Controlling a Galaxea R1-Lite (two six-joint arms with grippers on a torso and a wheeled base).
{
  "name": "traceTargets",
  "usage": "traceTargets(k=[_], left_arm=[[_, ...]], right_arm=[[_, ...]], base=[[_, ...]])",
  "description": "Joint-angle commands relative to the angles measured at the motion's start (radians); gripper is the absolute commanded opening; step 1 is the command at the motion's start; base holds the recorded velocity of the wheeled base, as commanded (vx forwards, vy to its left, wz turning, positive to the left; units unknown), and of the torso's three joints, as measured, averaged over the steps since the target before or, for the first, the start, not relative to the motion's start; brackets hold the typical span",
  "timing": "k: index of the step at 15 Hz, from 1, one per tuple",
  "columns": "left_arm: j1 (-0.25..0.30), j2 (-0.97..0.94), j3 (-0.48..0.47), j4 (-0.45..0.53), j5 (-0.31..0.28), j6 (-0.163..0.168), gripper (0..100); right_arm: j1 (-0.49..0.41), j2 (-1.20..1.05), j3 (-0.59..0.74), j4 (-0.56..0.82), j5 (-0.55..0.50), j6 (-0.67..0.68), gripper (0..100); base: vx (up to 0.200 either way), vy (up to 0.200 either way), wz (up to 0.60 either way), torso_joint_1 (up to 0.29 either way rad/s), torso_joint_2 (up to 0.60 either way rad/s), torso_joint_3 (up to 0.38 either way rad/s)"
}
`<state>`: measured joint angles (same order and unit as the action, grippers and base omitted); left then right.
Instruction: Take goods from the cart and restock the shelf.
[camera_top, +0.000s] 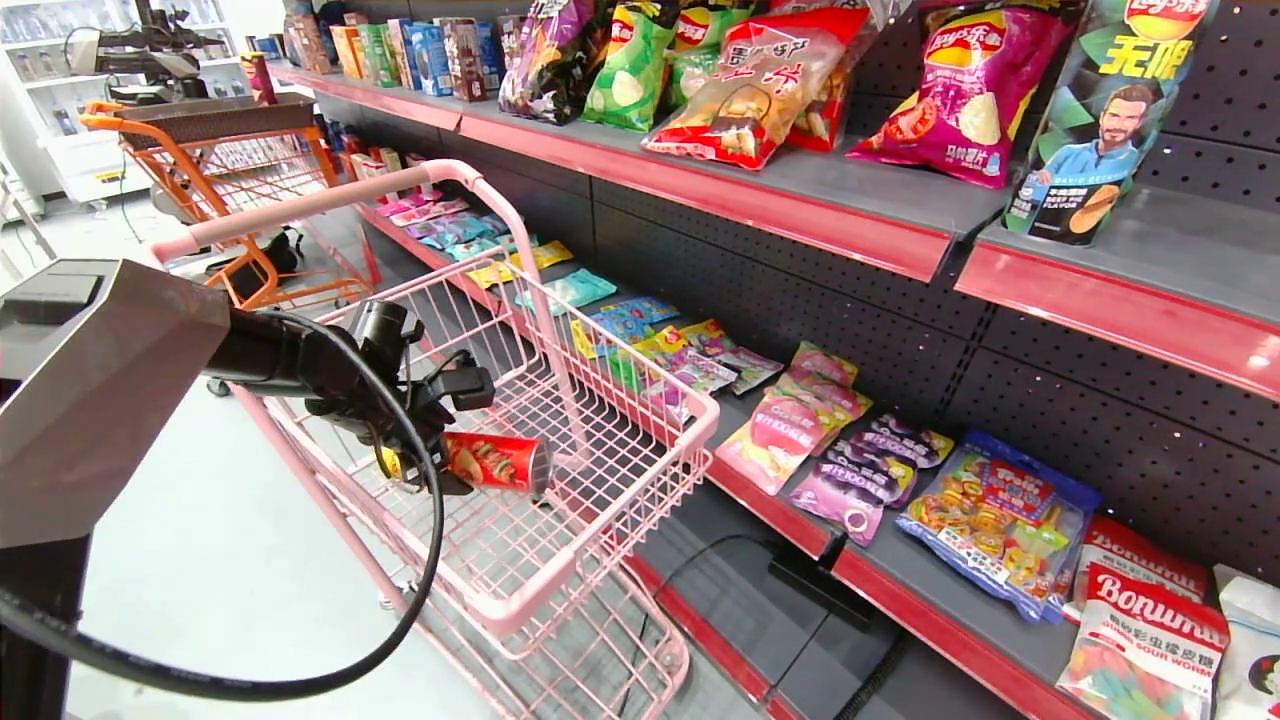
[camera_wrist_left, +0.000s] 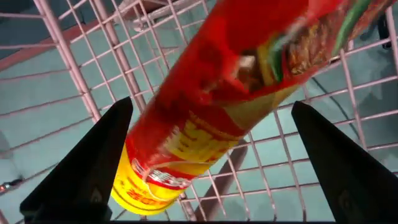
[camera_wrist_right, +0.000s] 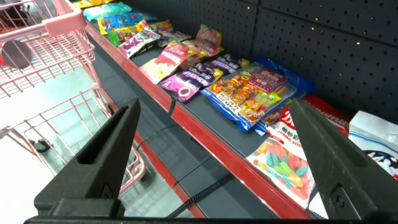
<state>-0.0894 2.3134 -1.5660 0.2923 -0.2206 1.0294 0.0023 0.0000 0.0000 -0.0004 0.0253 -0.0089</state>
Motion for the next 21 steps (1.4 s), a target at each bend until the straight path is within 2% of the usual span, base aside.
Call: traceTargets(k=[1,4,7,9,10,12,13,15,16,17,18,19,20,21], left_arm=[[0.005,0.04,-0.06,0.024,0.0,0.031,100],[0.007,0.058,-0.128,0.088,0.001,0.063,100],[0.01,0.07,-0.149,0.093,0.0,0.075,100],[0.011,0.07,-0.149,0.091,-0.002,0.071,100],[0.017,0.066,-0.152,0.088,-0.006,0.051,100],[0.014,0.02,-0.14,0.091,-0.025,-0.06,100],[0.003,-0.012,-0.135,0.091,-0.032,-0.138,100],[0.002,-0.049,-0.138,0.085,-0.04,-0.18,100],[0.003,-0.066,-0.14,0.085,-0.042,-0.212,100],[0.002,-0.078,-0.141,0.082,-0.043,-0.275,100],[-0.006,-0.081,-0.14,0.054,-0.04,-0.362,100],[-0.026,-0.08,-0.114,-0.021,-0.032,-0.515,100],[-0.058,-0.08,-0.082,-0.101,-0.002,-0.686,100],[-0.107,-0.074,-0.066,-0.19,0.083,-0.911,100]], right_arm=[[0.001,0.0,0.0,0.0,0.001,0.0,100],[0.001,0.0,0.0,-0.001,0.001,0.0,100],[0.001,0.0,0.0,0.0,0.001,0.0,100],[0.001,0.002,0.0,0.0,0.001,0.0,100],[0.001,0.002,0.0,0.0,0.001,0.0,100],[0.001,0.002,0.0,0.0,0.001,0.0,100],[0.001,0.002,0.0,0.0,0.001,0.0,100],[0.001,0.002,0.0,0.0,0.001,0.0,100],[0.001,0.002,0.0,0.0,0.001,0.0,100],[0.001,0.002,0.0,0.0,0.001,0.0,100],[0.001,0.002,0.0,0.0,0.001,0.0,100],[0.001,0.002,0.0,0.0,0.001,0.0,100],[0.001,0.002,0.0,0.0,0.001,0.0,100],[0.001,0.002,0.0,0.0,0.001,0.0,100]], base=[[0.0,0.0,0.0,0.0,0.0,0.0],[0.0,0.0,0.0,0.0,0.0,0.0],[0.0,0.0,0.0,0.0,0.0,0.0],[0.0,0.0,0.0,0.0,0.0,0.0],[0.0,0.0,0.0,0.0,0.0,0.0],[0.0,0.0,0.0,0.0,0.0,0.0],[0.0,0.0,0.0,0.0,0.0,0.0],[0.0,0.0,0.0,0.0,0.0,0.0],[0.0,0.0,0.0,0.0,0.0,0.0],[0.0,0.0,0.0,0.0,0.0,0.0],[0.0,0.0,0.0,0.0,0.0,0.0],[0.0,0.0,0.0,0.0,0.0,0.0],[0.0,0.0,0.0,0.0,0.0,0.0],[0.0,0.0,0.0,0.0,0.0,0.0]])
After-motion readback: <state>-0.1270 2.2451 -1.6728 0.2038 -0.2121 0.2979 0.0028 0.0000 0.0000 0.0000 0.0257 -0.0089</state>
